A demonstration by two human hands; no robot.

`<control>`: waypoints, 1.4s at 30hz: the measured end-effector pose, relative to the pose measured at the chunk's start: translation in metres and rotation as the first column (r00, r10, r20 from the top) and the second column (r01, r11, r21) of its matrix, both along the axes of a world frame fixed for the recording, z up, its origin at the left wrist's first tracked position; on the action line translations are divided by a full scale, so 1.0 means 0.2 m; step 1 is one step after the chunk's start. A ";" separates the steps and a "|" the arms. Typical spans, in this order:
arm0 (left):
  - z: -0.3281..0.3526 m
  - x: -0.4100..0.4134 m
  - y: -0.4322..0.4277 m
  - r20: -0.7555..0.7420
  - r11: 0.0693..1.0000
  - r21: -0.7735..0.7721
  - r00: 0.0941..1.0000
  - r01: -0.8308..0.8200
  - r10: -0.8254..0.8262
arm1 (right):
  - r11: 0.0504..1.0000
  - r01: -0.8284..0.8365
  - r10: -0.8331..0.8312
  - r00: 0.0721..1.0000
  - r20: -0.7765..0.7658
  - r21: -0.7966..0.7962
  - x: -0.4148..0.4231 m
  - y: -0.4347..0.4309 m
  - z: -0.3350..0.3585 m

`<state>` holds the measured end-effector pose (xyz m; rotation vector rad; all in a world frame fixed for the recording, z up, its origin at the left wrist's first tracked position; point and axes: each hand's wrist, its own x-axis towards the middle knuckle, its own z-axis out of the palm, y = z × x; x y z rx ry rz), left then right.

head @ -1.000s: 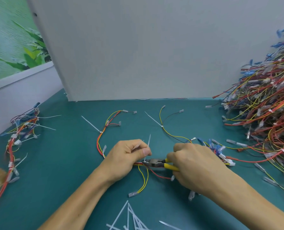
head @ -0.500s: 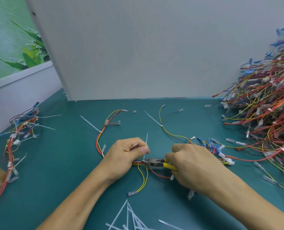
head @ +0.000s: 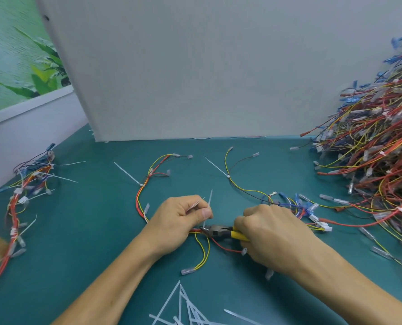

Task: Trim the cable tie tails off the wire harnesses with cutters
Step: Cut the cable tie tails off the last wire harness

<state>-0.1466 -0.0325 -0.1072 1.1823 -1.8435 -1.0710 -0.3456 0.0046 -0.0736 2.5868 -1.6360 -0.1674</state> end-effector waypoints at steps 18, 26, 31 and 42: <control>0.10 0.01 0.00 -0.486 0.986 0.166 0.867 -0.029 0.107 | 1.000 -0.012 0.012 0.999 -0.050 0.007 0.01 0.01 0.00; 0.18 0.21 -0.06 -0.643 0.963 0.211 0.718 -0.168 0.266 | 0.994 0.037 -0.038 0.999 0.003 0.098 -0.02 0.03 0.04; 0.22 0.25 -0.06 -0.577 0.940 0.259 0.745 -0.221 0.334 | 0.972 0.057 -0.062 0.998 0.016 0.227 -0.11 0.03 0.15; 0.22 0.33 -0.01 0.067 0.967 -0.121 0.970 -0.226 0.235 | 0.990 0.000 -0.009 0.998 0.067 0.140 0.04 0.07 0.31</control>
